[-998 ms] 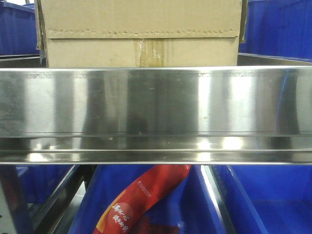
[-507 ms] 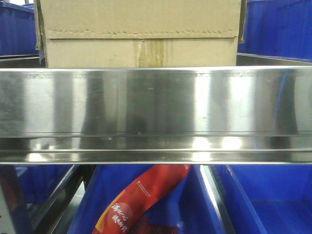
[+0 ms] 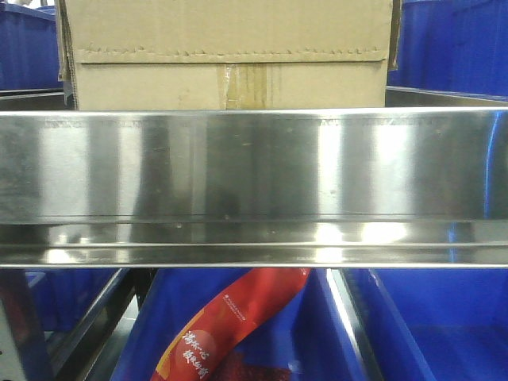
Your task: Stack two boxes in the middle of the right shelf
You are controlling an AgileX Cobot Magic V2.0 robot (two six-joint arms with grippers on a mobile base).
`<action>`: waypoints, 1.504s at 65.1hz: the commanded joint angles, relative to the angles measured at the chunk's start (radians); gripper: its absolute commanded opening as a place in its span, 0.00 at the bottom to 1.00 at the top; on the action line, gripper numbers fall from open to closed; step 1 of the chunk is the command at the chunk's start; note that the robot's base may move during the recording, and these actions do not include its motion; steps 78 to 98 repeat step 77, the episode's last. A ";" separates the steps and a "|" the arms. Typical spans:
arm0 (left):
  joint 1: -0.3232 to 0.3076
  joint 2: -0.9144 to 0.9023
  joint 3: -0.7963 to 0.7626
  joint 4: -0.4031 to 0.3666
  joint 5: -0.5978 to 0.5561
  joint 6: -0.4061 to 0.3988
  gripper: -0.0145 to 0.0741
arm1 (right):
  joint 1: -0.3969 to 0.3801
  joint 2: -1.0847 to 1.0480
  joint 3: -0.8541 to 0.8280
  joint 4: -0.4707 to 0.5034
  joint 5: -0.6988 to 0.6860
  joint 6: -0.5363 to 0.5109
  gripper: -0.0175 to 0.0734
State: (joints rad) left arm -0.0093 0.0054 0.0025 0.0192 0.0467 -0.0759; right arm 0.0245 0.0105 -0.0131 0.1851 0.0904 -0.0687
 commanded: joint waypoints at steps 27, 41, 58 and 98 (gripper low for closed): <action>0.002 -0.005 -0.003 -0.006 -0.010 0.004 0.04 | -0.006 -0.011 0.013 -0.040 -0.011 0.009 0.02; 0.002 -0.005 -0.003 -0.006 -0.010 0.004 0.04 | -0.006 -0.011 0.013 -0.040 -0.011 0.009 0.02; 0.002 -0.005 -0.003 -0.006 -0.010 0.004 0.04 | -0.006 -0.011 0.013 -0.040 -0.011 0.009 0.02; 0.002 -0.005 -0.003 -0.006 -0.010 0.004 0.04 | -0.006 -0.011 0.013 -0.040 -0.011 0.009 0.02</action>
